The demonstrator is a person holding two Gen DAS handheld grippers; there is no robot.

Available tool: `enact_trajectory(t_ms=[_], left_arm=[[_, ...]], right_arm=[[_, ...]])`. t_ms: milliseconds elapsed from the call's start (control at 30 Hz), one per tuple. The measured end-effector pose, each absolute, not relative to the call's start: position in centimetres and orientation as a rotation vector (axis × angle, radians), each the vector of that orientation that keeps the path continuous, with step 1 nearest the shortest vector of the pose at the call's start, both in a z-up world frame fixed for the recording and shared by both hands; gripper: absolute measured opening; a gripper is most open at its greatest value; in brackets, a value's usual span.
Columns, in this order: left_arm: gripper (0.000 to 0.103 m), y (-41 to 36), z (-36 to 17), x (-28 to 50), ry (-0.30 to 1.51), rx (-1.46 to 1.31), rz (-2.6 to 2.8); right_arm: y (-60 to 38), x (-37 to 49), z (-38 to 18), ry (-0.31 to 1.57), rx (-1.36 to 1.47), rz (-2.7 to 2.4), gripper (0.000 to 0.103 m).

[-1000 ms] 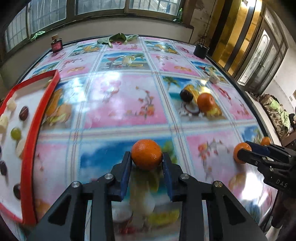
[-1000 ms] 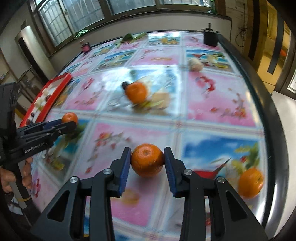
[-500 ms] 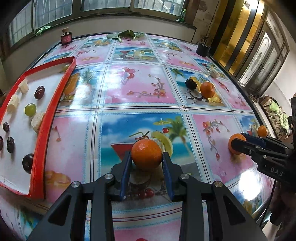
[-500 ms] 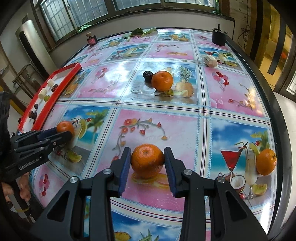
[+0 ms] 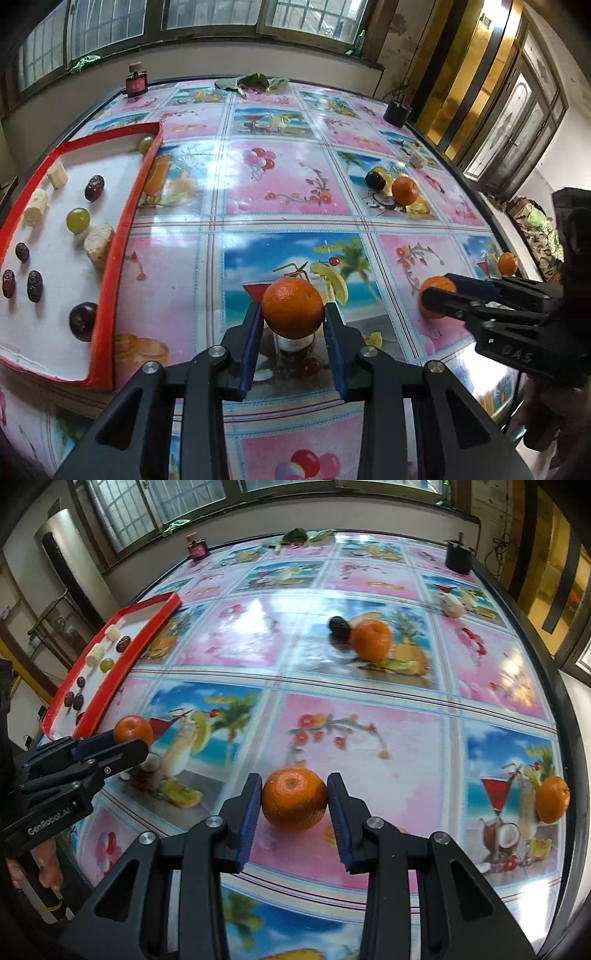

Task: Organize fruits
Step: 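Carry both oranges over the red-rimmed tray with both tools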

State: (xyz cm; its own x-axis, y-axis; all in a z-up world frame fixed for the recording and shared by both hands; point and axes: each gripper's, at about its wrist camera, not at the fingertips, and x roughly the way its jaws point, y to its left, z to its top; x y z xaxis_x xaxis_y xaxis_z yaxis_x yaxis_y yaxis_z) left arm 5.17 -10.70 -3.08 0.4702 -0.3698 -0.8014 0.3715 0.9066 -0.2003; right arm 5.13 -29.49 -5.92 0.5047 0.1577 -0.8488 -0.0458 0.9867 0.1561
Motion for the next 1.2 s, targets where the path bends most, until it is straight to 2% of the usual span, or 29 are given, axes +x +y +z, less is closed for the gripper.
enact_trajectory(t_ms=[300,633,933,1200], left_arm=[[0.033,-7.2,-1.3,5.5,0.924,-0.039,-0.413],[0.033,0.7,-0.4,7.0,0.889,-0.097,-0.246],[0.033,7.6,-1.1,8.2,0.897,-0.132,-0.090],[0.033,10.5,-2.8,8.9,0.936,-0.143,-0.034]], right_arm=[[-25.2,7.4,-5.2,1.040,0.120,0.219,0.038],[-17.9,11.2,-3.1,1.006,0.063,0.371,0.038],[-9.1,14.1,-2.2,0.982,-0.026,0.523,0.038],[-3.9,16.2,-3.7,0.998,-0.079,0.582,0.038]])
